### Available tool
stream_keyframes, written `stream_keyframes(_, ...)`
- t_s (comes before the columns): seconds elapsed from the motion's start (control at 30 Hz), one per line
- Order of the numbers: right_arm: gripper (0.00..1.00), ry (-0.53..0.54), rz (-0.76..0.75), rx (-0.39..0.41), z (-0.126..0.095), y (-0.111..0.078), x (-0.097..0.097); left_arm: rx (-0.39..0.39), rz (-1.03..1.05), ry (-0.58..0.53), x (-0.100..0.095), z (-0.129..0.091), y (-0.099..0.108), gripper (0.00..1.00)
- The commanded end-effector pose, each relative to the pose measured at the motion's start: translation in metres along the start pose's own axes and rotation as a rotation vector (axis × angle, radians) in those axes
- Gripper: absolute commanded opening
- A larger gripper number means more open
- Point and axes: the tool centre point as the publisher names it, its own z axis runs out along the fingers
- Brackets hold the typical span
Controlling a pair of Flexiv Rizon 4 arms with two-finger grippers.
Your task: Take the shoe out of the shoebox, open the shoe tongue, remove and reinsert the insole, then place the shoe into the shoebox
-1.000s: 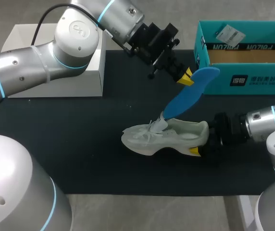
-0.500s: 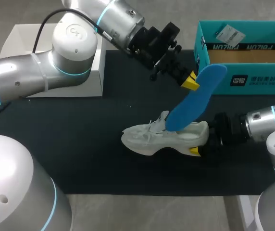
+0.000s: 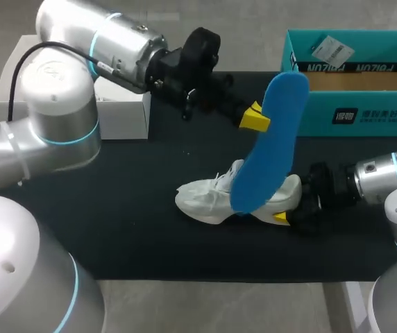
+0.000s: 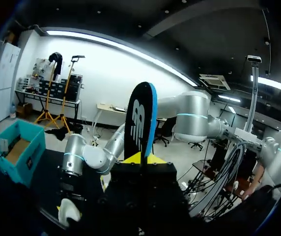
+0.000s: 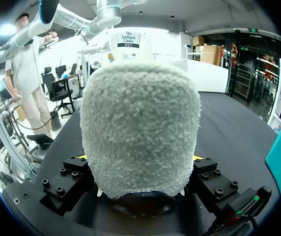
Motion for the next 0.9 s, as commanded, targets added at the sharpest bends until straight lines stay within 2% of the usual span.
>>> stream_keyframes(0.03, 0.0, -0.001, 0.0, 0.003, 0.004, -0.002, 0.001, 0.119, -0.029, -0.077, 0.062, 0.01, -0.01, 0.0)
stream_keyframes(0.2, 0.0, -0.001, 0.0, 0.003, 0.004, -0.002, 0.001, 0.216, -0.127, -0.075, 0.095, 0.016, -0.018, 0.0)
stream_keyframes(0.43, 0.0, -0.001, 0.0, 0.003, 0.004, -0.002, 0.001, 0.273, -0.183, -0.094, 0.131, 0.009, -0.019, 0.0)
stream_keyframes(0.57, 0.0, -0.001, 0.0, 0.003, 0.004, -0.002, 0.001, 0.295, -0.173, -0.08, 0.142, 0.007, -0.02, 0.0)
stream_keyframes(0.7, 0.0, -0.001, 0.0, 0.003, 0.004, -0.002, 0.001, 0.326, -0.153, -0.096, 0.142, 0.004, -0.02, 0.0)
stream_keyframes(0.73, 0.04, -0.001, 0.0, 0.003, 0.004, -0.002, 0.001, 0.338, -0.143, -0.098, 0.14, 0.003, -0.019, 0.0)
stream_keyframes(0.77, 0.1, -0.001, 0.0, 0.003, 0.004, -0.002, 0.001, 0.338, -0.143, -0.098, 0.14, 0.003, -0.019, 0.0)
stream_keyframes(0.8, 0.23, -0.004, -0.004, 0.015, 0.0, 0.003, 0.001, 0.338, -0.143, -0.098, 0.14, 0.003, -0.019, 0.0)
stream_keyframes(0.83, 0.44, -0.015, -0.008, 0.04, -0.003, 0.008, 0.002, 0.338, -0.143, -0.098, 0.14, 0.003, -0.019, 0.0)
stream_keyframes(0.87, 1.0, -0.025, 0.0, 0.067, -0.006, 0.013, 0.002, 0.338, -0.143, -0.098, 0.14, 0.003, -0.019, 0.0)
stream_keyframes(0.9, 1.0, -0.025, -0.003, 0.081, -0.01, 0.018, 0.003, 0.338, -0.143, -0.098, 0.14, 0.003, -0.019, 0.0)
